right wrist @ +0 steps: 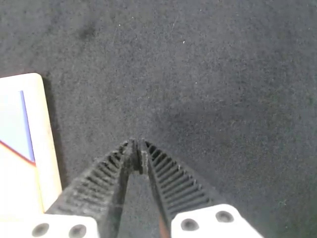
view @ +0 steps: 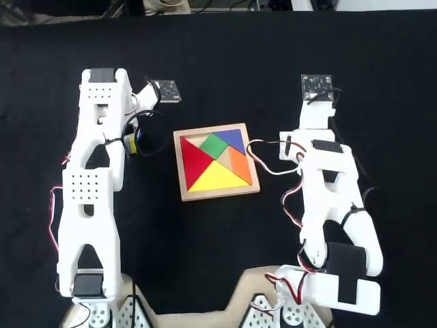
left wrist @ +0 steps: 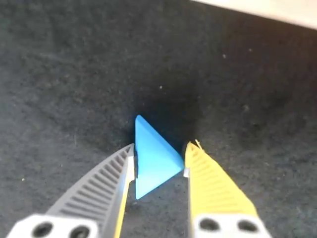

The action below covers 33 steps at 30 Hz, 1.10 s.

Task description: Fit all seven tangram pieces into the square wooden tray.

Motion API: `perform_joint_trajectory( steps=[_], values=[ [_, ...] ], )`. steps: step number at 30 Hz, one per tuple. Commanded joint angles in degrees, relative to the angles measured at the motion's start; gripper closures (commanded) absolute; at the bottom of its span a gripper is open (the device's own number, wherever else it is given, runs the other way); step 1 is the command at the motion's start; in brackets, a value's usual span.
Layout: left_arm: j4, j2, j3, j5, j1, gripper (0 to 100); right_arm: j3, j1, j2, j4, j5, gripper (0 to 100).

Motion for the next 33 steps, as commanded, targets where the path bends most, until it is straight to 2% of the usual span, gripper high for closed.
perform_joint_trajectory(
  steps=[1,3,8,13,17,24,27,30,33],
  values=[
    [0.5,-0.6,-2.0,-0.8,0.8,92,-1.0,-1.0,-0.1,-0.9,0.5,98.7],
    [1.2,-0.6,-3.8,-0.4,0.9,92,-1.0,-1.0,-0.1,-0.9,0.5,98.7],
    [3.1,-0.6,-13.9,5.6,1.9,92,-1.0,-1.0,-0.1,-0.9,0.5,98.7],
    [3.2,-3.7,-16.0,11.6,6.6,92,-1.0,-1.0,-0.1,-0.9,0.5,98.7],
    [3.3,-13.1,-8.6,15.5,12.6,92,-1.0,-0.8,-0.1,-0.9,0.5,98.7],
    [2.8,-39.7,19.0,16.3,23.2,92,-1.1,-0.6,-0.2,-0.9,0.5,98.7],
    [-4.0,-45.3,30.4,17.9,23.7,92,-1.1,-0.6,-0.2,-0.8,0.5,98.7],
    [-16.9,-45.5,40.7,22.0,23.9,92,-1.1,-0.6,-0.2,-0.8,0.5,98.7],
    [-26.6,-44.8,47.5,21.4,24.9,91,-1.0,-0.6,-0.2,-0.8,0.5,98.7]
  ],
)
